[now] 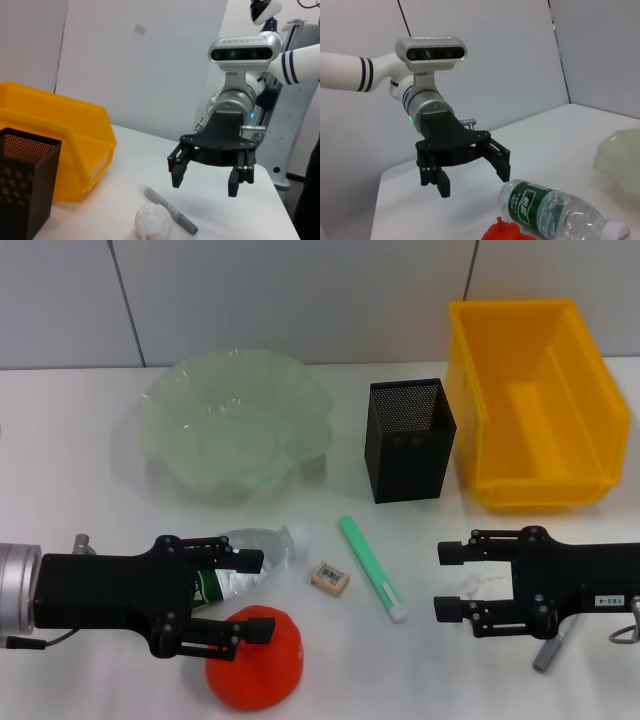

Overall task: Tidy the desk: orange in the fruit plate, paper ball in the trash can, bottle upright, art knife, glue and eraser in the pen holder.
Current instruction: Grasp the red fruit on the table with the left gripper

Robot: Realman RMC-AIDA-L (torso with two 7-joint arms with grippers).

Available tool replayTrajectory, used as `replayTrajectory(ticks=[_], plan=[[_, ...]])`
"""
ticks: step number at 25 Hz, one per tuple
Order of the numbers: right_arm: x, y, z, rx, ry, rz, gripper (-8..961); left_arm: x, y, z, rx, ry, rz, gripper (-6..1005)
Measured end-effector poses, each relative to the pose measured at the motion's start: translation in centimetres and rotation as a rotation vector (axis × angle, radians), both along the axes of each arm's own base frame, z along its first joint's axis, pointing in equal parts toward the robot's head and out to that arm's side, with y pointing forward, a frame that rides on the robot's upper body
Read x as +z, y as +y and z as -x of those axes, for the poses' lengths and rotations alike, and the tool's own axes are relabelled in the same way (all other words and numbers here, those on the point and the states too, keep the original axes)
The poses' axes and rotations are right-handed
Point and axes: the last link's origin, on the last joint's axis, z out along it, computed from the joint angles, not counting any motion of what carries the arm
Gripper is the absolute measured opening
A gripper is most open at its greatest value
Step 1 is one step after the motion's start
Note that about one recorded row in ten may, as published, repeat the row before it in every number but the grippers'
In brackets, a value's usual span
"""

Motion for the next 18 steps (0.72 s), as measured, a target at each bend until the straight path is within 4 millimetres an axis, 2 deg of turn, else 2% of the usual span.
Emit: replayTrajectory(ticks=[18], plan=[[-0.10,-0.19,-0.06,-0.008,0.006,0.012,742,-0.44,-0.12,0.20,-0.008,0.036,0.020,814]])
